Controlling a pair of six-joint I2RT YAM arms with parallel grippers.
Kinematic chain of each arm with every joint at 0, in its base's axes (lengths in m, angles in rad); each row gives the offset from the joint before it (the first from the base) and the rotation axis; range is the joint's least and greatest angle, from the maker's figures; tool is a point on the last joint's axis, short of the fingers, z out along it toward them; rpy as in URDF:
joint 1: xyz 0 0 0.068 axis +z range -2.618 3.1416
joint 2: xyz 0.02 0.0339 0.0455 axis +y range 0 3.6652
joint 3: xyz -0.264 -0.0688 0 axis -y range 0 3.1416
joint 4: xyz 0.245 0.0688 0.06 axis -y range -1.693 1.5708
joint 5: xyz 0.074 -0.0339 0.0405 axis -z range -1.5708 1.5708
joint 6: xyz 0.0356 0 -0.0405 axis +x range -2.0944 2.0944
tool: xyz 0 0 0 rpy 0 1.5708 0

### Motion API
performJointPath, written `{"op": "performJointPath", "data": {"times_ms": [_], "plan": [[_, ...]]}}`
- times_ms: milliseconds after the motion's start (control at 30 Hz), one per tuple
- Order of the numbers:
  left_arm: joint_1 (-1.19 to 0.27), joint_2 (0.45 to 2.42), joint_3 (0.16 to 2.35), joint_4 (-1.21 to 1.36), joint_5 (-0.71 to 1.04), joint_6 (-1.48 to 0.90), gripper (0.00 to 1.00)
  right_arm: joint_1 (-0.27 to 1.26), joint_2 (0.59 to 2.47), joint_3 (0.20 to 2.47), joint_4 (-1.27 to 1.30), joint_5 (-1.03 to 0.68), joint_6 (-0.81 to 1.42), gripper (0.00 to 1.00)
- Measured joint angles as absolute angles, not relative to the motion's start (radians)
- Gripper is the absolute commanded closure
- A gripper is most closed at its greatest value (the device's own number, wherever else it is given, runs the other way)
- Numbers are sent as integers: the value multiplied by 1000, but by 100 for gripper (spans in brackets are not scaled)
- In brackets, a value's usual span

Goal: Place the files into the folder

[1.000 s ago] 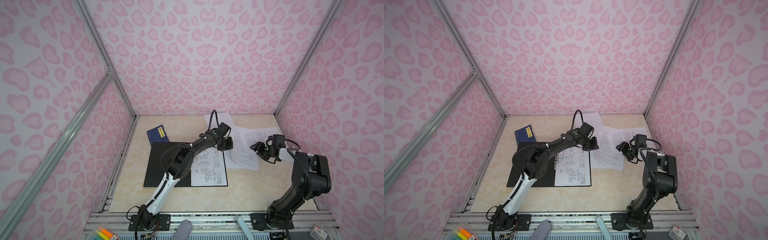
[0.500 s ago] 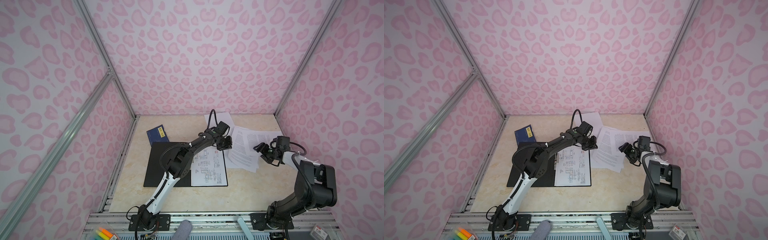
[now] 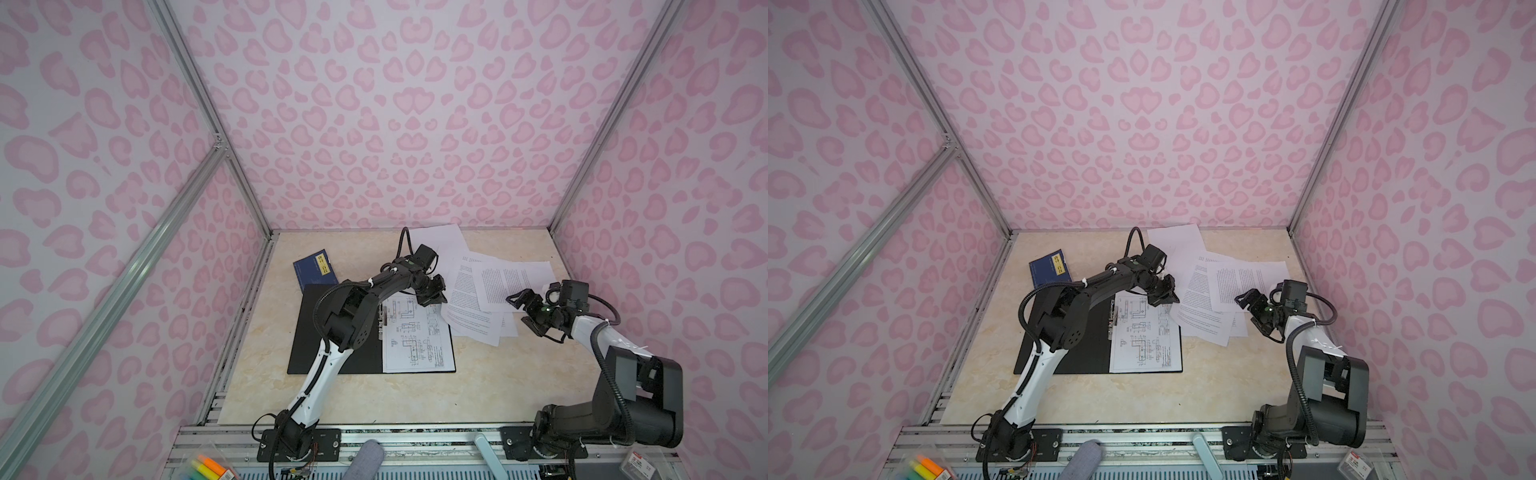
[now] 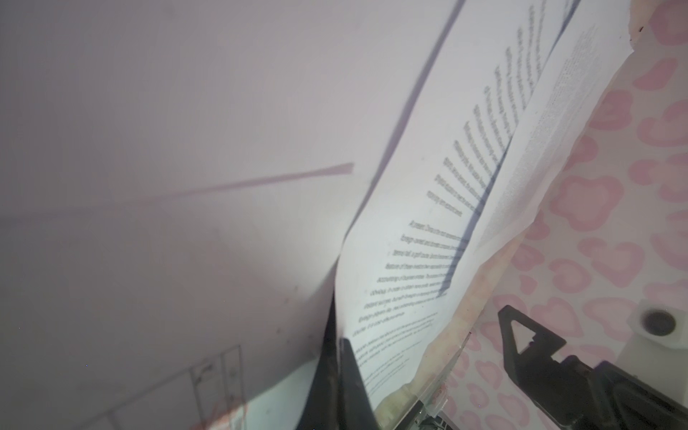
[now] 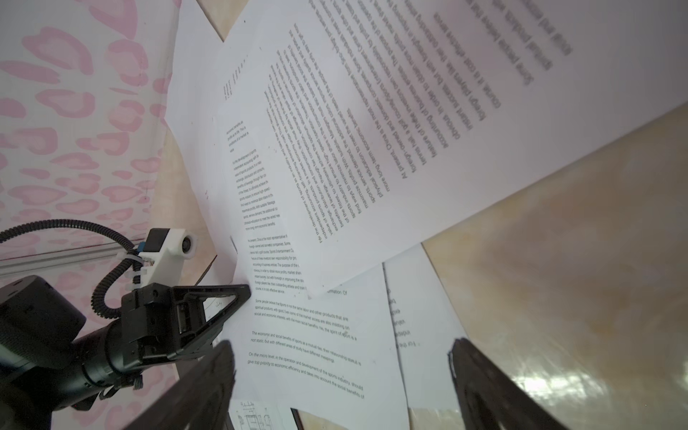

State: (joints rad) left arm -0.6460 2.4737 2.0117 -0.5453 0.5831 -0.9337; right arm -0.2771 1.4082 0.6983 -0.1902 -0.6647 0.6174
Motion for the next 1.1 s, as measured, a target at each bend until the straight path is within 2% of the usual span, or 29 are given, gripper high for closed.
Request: {"op": "performJointPath", "data": {"times_ms": [367, 1100], "plan": [[-649, 2463, 2020, -519, 657, -951, 96, -277, 1377, 666, -228, -720, 610, 10], [-652, 2463, 2078, -499, 681, -998, 96, -292, 1459, 582, -133, -783, 656, 12]]}}
